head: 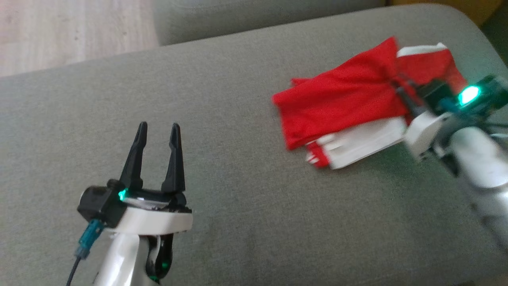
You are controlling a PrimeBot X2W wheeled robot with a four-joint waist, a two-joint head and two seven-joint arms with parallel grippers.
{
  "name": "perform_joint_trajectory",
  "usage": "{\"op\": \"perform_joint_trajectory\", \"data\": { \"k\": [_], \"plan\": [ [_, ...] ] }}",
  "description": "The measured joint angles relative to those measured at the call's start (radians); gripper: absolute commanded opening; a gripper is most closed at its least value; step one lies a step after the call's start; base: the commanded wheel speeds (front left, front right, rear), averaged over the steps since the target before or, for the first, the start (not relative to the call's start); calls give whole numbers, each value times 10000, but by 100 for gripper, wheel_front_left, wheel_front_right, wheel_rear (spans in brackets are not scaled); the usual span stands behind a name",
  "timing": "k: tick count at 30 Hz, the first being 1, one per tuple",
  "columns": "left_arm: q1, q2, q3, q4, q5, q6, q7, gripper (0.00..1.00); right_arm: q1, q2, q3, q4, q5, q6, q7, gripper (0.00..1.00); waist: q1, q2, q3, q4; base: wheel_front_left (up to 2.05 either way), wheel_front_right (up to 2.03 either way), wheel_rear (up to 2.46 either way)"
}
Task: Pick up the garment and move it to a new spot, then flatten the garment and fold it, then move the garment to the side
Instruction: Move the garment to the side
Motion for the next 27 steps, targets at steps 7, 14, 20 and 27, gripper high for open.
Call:
{"op": "perform_joint_trajectory", "data": {
  "k": [7,14,20,27],
  "plan": [
    [-446,0,-6,8,0,0,0,100,-520,-1292,-167,-384,153,0,516,0,2,0,553,-220,0,0,0],
    [-627,0,-31,25,2,-4,0,100,-617,-1960,-886,46,10,0,963,0,1,0,920,-79,0,0,0],
    [-943,0,-23,52,88,-15,0,100,-811,-2247,-2242,846,-330,0,1141,0,2,0,1360,237,0,0,0],
    [-1147,-2,61,167,105,-94,0,100,-802,-1960,-3687,1267,-765,0,1210,100,3,0,1631,492,0,0,0]
  ]
}}
